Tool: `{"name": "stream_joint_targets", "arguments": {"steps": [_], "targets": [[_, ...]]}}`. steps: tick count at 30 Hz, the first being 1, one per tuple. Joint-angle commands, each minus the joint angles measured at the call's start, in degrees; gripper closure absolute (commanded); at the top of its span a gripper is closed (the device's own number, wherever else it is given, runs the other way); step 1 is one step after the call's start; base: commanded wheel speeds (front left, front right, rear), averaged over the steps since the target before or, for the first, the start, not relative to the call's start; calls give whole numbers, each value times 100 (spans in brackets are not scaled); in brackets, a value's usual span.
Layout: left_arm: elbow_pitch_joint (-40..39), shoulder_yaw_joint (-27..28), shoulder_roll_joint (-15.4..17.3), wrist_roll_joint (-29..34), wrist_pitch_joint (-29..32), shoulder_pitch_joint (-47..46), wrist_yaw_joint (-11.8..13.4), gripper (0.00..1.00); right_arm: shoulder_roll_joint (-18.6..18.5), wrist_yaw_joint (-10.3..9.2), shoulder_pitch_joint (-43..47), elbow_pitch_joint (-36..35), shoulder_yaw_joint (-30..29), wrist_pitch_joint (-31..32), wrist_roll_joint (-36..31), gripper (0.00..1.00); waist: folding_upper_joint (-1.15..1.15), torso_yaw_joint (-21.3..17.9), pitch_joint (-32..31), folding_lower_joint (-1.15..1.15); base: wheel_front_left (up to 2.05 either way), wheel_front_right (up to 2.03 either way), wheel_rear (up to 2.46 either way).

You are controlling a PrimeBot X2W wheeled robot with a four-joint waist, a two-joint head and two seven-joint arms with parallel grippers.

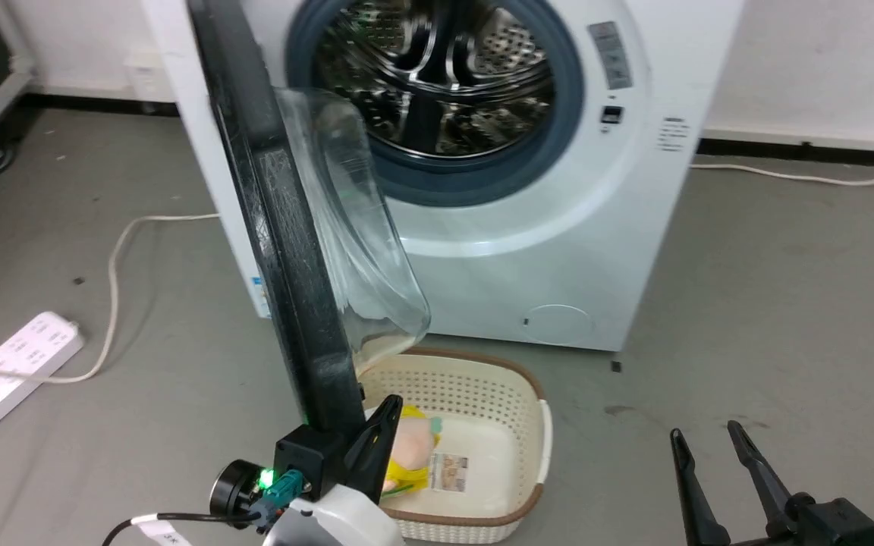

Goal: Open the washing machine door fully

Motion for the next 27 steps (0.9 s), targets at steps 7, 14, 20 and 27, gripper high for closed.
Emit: {"name": "stream_joint_targets", "arguments": {"steps": [7, 14, 20, 27], "targets": [[84, 25, 146, -32, -27, 122, 77, 100, 22, 6, 7, 93, 0, -25, 89, 0, 0, 803, -87, 0, 0, 0, 0], [129, 252, 216, -207, -46, 129, 202, 100, 23, 6, -37, 138, 95, -25, 150, 0, 0, 1500, -99, 0, 0, 0, 0], [218, 636, 394, -425, -148, -39, 292, 100, 23, 6, -103, 164, 255, -25, 46, 0, 0, 1862, 146, 0, 0, 0, 0], [421, 1069, 678, -693, -323, -484, 241, 100, 22, 6, -211, 195, 307, -17, -316, 0, 0, 2025, 680, 0, 0, 0, 0]]}}
